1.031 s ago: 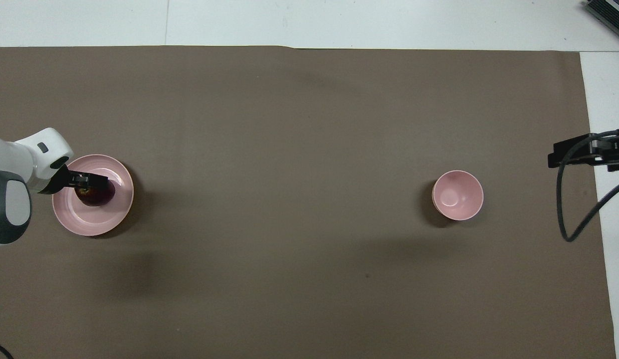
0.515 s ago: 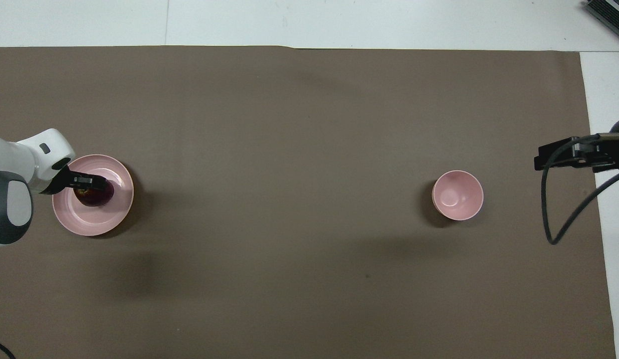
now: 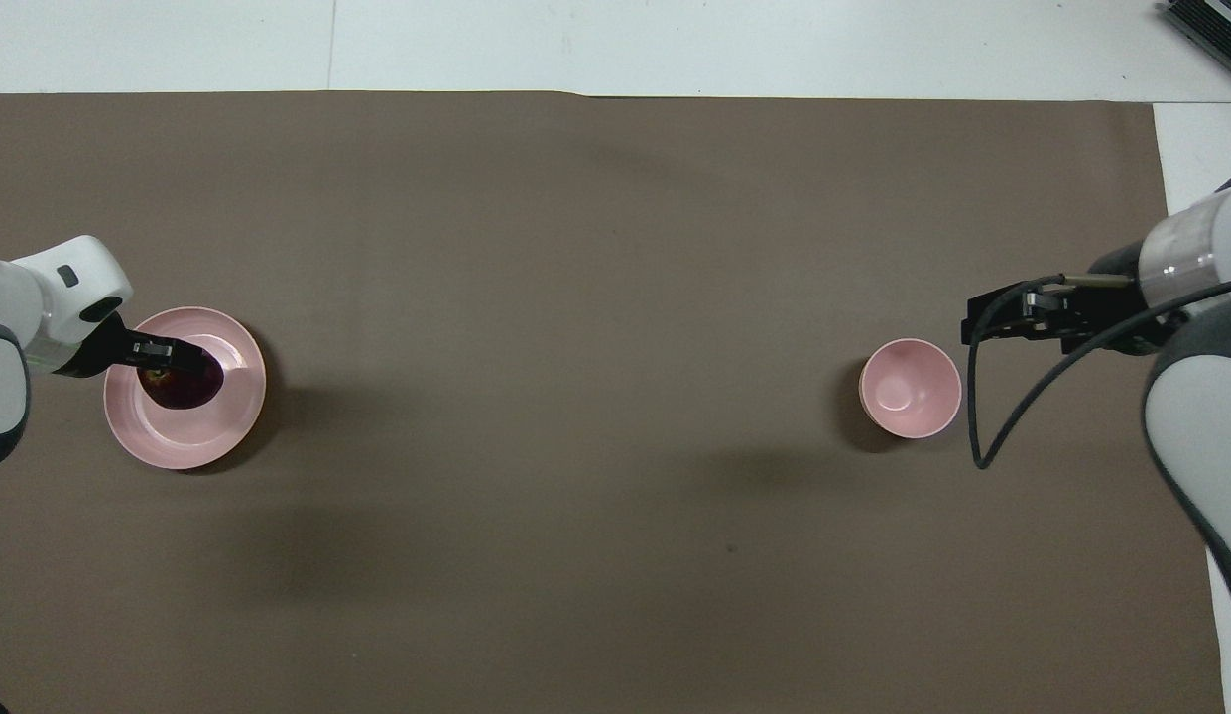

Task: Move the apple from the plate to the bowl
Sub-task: 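Lift the apple with the left gripper while the right gripper approaches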

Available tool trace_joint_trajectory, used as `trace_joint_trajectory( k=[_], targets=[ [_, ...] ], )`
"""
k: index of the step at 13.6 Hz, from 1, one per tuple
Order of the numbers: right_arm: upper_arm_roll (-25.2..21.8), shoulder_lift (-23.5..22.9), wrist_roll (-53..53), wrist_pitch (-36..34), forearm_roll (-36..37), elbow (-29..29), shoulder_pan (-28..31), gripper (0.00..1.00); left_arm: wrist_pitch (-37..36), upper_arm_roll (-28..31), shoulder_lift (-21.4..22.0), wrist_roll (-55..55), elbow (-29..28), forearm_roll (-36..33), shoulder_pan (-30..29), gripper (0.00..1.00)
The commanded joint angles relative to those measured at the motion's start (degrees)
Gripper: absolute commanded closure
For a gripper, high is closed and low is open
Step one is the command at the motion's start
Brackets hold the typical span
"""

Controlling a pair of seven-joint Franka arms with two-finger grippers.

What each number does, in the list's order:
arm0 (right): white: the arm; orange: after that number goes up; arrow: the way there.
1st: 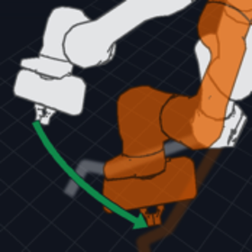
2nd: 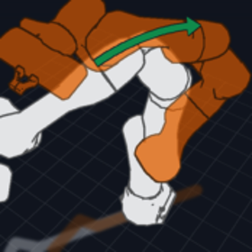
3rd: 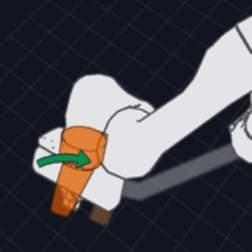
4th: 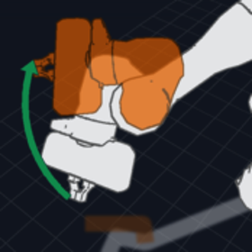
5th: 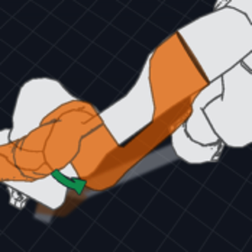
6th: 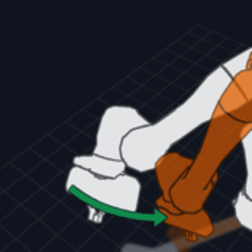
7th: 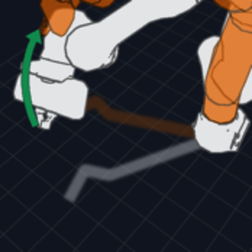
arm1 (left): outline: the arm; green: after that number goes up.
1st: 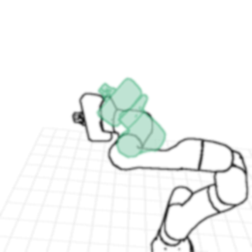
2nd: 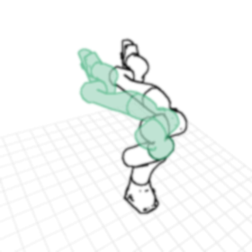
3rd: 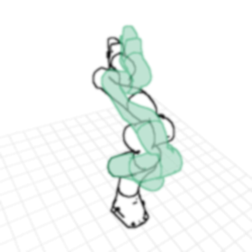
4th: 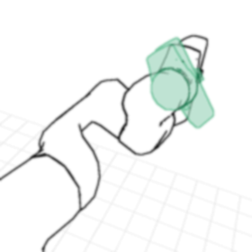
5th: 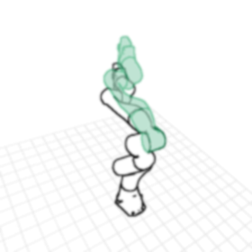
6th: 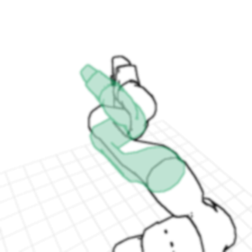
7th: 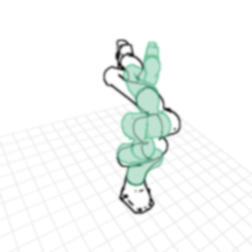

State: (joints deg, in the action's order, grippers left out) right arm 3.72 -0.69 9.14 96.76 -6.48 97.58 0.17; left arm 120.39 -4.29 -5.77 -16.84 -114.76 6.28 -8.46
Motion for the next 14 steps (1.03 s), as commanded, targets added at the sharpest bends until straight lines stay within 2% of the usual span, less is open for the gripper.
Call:
trace_joint_trajectory(
  k=[1, 5, 6, 9, 10, 12, 14],
  targets=[
    [0.33, -2.46, 6.92, 3.42, -3.61, 1.13, -2.88, 0.0, -2.17, -0.01, 2.33, -0.65, 1.73, 11.59, 0.29, 1.0],
    [0.24, -8.09, 18.7, 9.57, -12.92, 1.13, -6.66, 0.0, -2.0, -3.78, 5.58, 0.49, 0.77, 37.07, 0.37, 1.0],
    [0.33, -8.97, 21.51, 11.24, -14.51, 1.13, -7.54, 0.0, -1.82, -5.1, 5.85, 1.28, 0.59, 40.96, 1.24, 1.0],
    [0.33, -11.96, 30.38, 15.73, -22.24, 1.04, -9.65, 0.0, 1.07, -5.46, 6.56, 3.75, -0.81, 45.64, 6.08, 1.0],
    [0.33, -12.92, 33.63, 17.75, -24.52, 0.95, -10.79, 0.0, 4.04, -5.46, 7.25, 3.83, -2.03, 48.53, 8.52, 1.0],
    [0.33, -14.51, 40.23, 21.0, -29.36, 0.43, -12.2, 0.0, 15.88, -5.46, 8.05, 6.1, -4.76, 50.23, 15.89, 1.0],
    [0.33, -14.6, 44.54, 23.65, -30.34, 0.16, -13.96, 0.0, 20.31, -5.46, 7.88, 10.15, -4.77, 51.36, 21.01, 1.0]
  ],
)
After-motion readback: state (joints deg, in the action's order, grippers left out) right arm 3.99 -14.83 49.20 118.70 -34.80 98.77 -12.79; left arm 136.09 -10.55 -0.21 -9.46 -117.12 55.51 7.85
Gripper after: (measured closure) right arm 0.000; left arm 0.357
